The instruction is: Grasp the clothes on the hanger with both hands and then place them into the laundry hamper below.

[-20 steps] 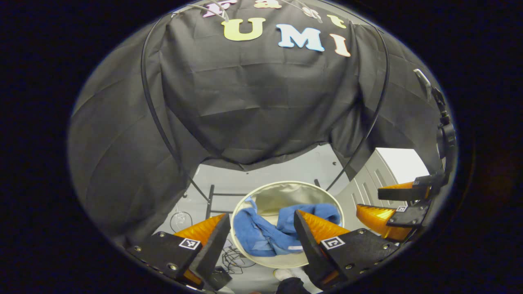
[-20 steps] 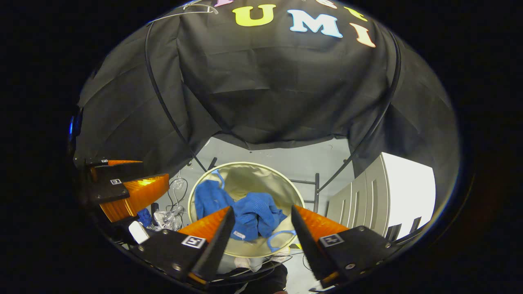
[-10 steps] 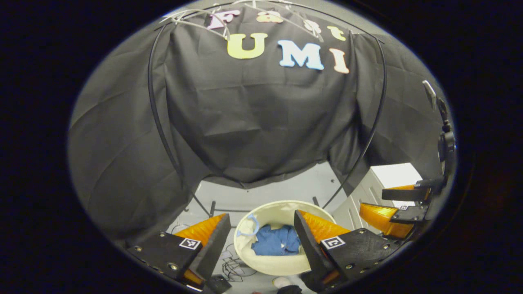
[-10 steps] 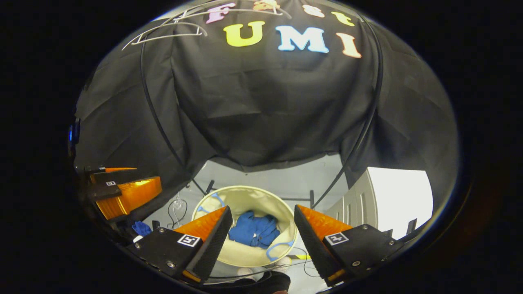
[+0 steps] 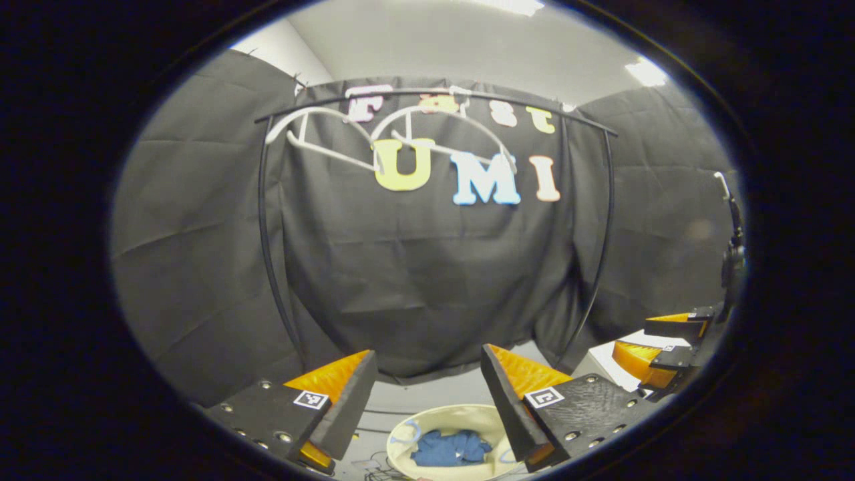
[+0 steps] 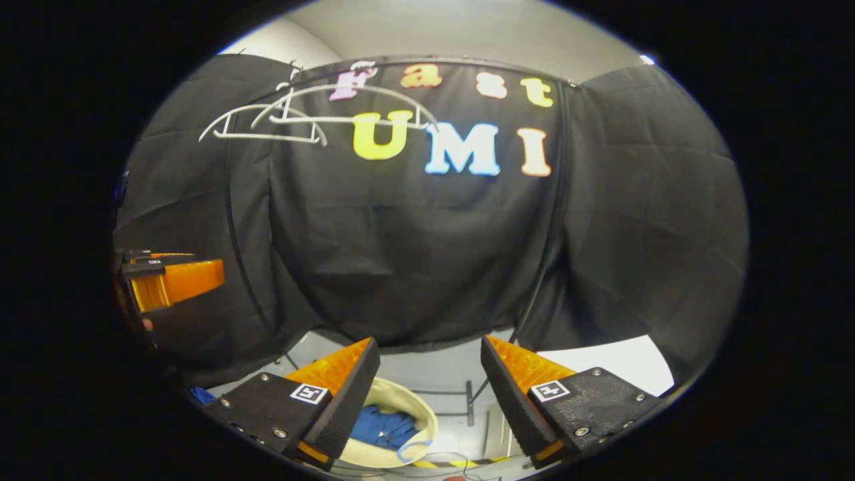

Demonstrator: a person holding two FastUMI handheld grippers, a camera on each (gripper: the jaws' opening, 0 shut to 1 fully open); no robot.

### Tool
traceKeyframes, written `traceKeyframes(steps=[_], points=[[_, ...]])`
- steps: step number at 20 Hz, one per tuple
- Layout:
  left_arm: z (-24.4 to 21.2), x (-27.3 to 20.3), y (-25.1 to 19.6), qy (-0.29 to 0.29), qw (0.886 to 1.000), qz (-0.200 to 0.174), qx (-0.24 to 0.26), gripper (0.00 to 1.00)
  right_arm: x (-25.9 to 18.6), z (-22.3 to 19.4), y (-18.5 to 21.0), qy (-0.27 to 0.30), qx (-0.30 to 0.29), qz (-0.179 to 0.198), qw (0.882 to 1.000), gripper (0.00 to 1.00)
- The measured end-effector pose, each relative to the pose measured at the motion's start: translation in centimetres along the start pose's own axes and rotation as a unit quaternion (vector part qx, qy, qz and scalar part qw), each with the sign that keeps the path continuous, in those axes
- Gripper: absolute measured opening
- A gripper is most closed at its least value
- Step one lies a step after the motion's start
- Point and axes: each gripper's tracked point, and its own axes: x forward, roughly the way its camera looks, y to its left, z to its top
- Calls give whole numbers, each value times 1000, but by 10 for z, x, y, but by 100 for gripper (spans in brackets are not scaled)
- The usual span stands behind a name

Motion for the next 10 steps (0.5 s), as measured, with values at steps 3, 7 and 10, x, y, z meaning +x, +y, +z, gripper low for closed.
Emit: traceKeyframes(steps=[3,7,10], points=[[46,-37,-9,-44,999,3,4,90,-28,31,-25,-48,6,-10,999,96],[89,-86,-23,-87,996,8,6,89,-65,69,-57,-95,11,-13,995,94],[105,-120,-29,-116,993,19,15,89,-96,90,-77,-124,1,-19,992,92]])
